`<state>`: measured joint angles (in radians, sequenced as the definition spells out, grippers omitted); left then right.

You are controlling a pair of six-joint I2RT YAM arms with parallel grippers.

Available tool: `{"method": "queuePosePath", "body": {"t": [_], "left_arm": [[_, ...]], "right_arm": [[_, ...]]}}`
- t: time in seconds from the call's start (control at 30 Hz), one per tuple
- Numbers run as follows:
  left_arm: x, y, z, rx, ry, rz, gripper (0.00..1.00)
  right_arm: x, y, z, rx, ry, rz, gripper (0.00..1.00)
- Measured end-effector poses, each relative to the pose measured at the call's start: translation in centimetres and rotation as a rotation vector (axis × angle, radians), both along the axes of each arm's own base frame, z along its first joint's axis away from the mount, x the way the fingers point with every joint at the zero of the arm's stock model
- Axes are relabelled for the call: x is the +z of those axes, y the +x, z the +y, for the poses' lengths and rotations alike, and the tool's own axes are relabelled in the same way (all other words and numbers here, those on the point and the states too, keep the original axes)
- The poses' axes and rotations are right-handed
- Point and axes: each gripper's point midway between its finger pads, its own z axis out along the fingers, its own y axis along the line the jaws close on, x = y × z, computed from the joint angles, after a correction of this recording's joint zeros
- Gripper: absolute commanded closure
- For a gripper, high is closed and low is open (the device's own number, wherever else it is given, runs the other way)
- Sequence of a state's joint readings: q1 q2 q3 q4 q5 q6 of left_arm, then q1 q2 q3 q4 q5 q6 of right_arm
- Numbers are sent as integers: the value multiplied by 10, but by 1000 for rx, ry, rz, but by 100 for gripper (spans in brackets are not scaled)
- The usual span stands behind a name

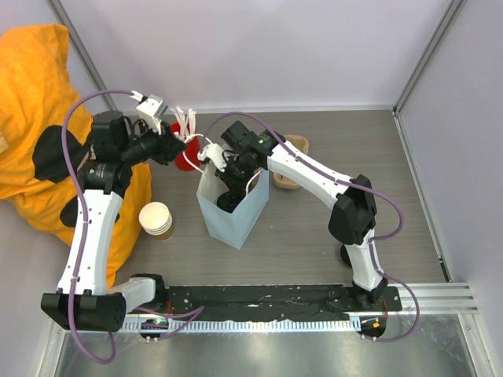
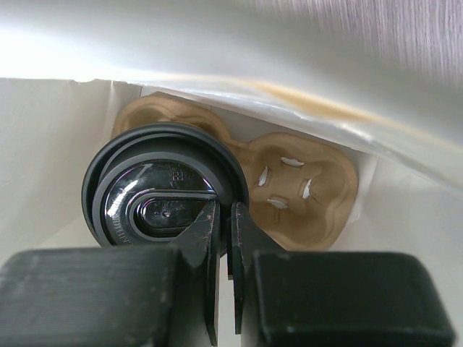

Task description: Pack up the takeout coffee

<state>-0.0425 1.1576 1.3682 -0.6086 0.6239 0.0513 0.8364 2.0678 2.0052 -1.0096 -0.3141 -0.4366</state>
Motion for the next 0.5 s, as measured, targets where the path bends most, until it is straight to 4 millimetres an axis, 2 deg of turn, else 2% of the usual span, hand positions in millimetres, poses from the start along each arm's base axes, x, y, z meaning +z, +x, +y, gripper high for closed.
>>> {"method": "queuePosePath", "body": {"t": [0.5], "left_arm": [[1,0,1,-1,-3,-2,82]], "right_arm": [[0,2,0,-4,-1,-11,99]]}}
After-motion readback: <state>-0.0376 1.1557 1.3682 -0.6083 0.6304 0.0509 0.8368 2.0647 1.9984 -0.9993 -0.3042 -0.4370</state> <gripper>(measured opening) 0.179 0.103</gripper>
